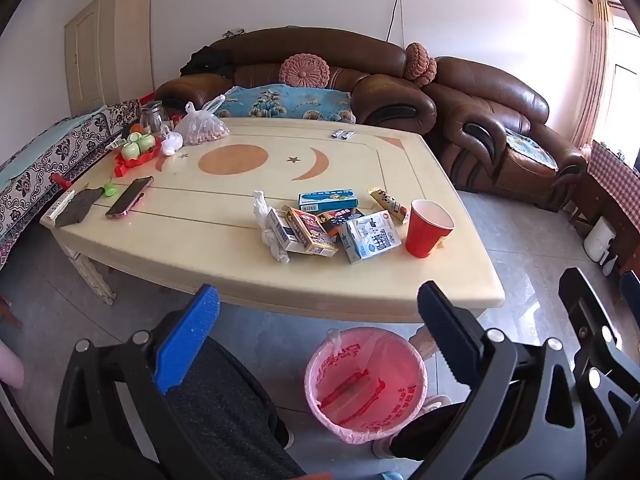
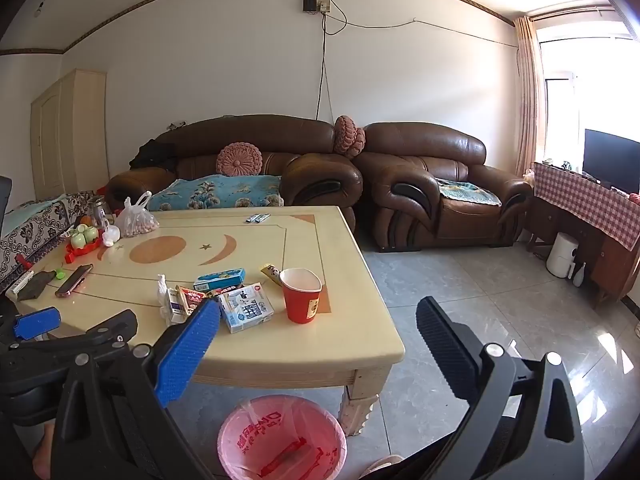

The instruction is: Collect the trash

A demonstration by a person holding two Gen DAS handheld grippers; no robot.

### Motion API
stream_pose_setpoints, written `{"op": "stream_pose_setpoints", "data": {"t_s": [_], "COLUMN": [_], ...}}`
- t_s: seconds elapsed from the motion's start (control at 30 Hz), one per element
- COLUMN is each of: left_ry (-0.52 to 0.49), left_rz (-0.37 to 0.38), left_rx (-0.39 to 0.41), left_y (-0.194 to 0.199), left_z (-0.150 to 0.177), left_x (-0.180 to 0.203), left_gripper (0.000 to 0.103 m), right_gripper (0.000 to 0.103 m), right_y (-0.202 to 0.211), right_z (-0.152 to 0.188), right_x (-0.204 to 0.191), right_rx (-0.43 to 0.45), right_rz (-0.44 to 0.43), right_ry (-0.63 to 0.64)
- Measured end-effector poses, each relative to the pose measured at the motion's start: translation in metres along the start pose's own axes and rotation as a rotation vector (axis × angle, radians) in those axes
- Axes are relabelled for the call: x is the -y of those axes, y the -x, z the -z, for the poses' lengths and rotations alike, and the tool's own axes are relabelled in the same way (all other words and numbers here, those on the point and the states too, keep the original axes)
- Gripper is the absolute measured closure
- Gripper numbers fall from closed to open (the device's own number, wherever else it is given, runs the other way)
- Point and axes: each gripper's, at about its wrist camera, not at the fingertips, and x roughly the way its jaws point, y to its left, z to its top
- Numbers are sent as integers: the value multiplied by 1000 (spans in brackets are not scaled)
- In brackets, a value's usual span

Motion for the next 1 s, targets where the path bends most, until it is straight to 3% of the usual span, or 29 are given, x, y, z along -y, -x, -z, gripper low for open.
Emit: {"op": "stream_pose_setpoints", "data": {"t_s": [1.0], "left_ry": [24], "left_rz": [19], "left_rx": [4], "left_y": [-3], "left_z": [1], "left_x": [0], "left_gripper": [6], "right_gripper": [6], "right_y": [-3], "right_z": [1], "right_x": [-1], "right_rx": [2], "right_rz": [1], "right_ry": [7]}}
